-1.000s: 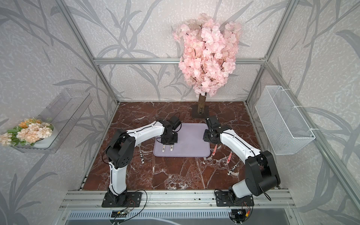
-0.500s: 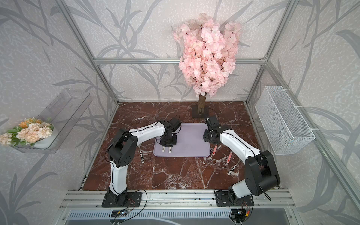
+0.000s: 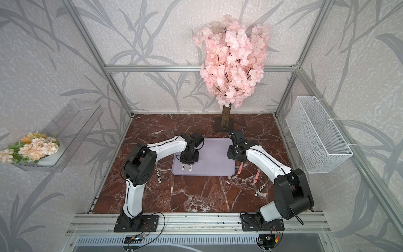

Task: Set the spoon and fork side by side
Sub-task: Place the spoon on the tray.

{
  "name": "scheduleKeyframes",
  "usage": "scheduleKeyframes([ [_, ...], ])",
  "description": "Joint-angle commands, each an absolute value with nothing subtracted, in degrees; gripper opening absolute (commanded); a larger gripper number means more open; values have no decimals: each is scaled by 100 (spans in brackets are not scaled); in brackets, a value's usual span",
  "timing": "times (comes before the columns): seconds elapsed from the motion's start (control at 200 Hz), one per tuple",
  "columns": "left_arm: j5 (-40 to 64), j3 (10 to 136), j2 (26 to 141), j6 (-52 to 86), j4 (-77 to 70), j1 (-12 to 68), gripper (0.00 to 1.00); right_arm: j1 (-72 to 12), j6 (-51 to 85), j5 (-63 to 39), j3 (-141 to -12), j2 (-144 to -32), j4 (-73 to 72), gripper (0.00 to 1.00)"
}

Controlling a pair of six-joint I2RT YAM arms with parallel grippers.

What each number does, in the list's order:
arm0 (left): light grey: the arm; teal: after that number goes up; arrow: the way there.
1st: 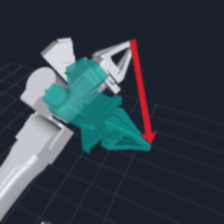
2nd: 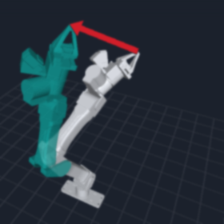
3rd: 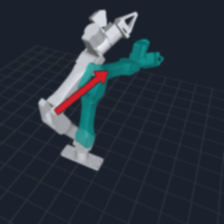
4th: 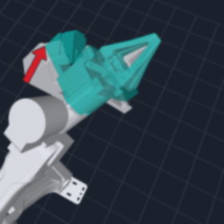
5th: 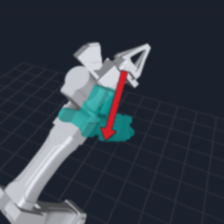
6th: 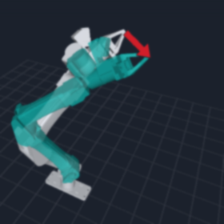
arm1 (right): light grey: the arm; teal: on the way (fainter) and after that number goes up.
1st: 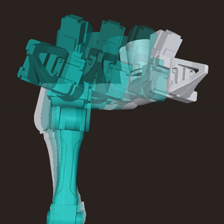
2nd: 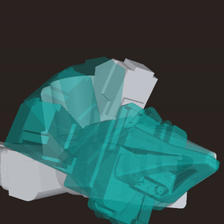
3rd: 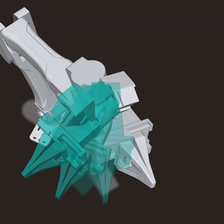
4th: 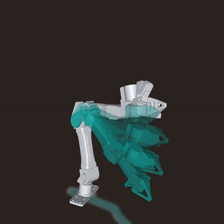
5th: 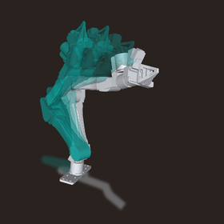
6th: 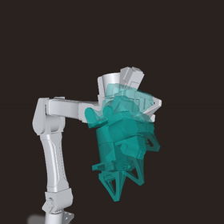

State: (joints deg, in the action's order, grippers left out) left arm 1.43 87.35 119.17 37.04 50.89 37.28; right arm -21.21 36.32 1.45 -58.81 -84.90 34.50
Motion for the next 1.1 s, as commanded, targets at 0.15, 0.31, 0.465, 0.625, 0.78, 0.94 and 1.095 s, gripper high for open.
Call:
scheduleKeyframes([
  [0.15,-53,8927,12118,3630,5037,3679,0,-2118,3560,96,-5792,-8367,3388,37],
  [0.31,-48,8999,12179,3630,5062,3673,6,-2118,3555,97,-5779,-8350,3402,37],
  [0.465,-4,8894,12123,3664,5055,3667,18,-2118,3542,109,-5781,-8331,3412,39],
  [0.625,75,8721,12009,3683,4986,3672,37,-2118,3545,88,-5792,-8358,3412,40],
  [0.78,81,8637,11912,3746,4940,3671,43,-2118,3542,97,-5783,-8341,3411,40],
  [0.94,-86,8899,11820,3746,5003,3663,45,-2117,3543,144,-5783,-8315,3411,40],
  [1.095,-668,9774,11782,3682,5591,3671,49,-2109,3590,369,-5800,-8274,3527,41],
])
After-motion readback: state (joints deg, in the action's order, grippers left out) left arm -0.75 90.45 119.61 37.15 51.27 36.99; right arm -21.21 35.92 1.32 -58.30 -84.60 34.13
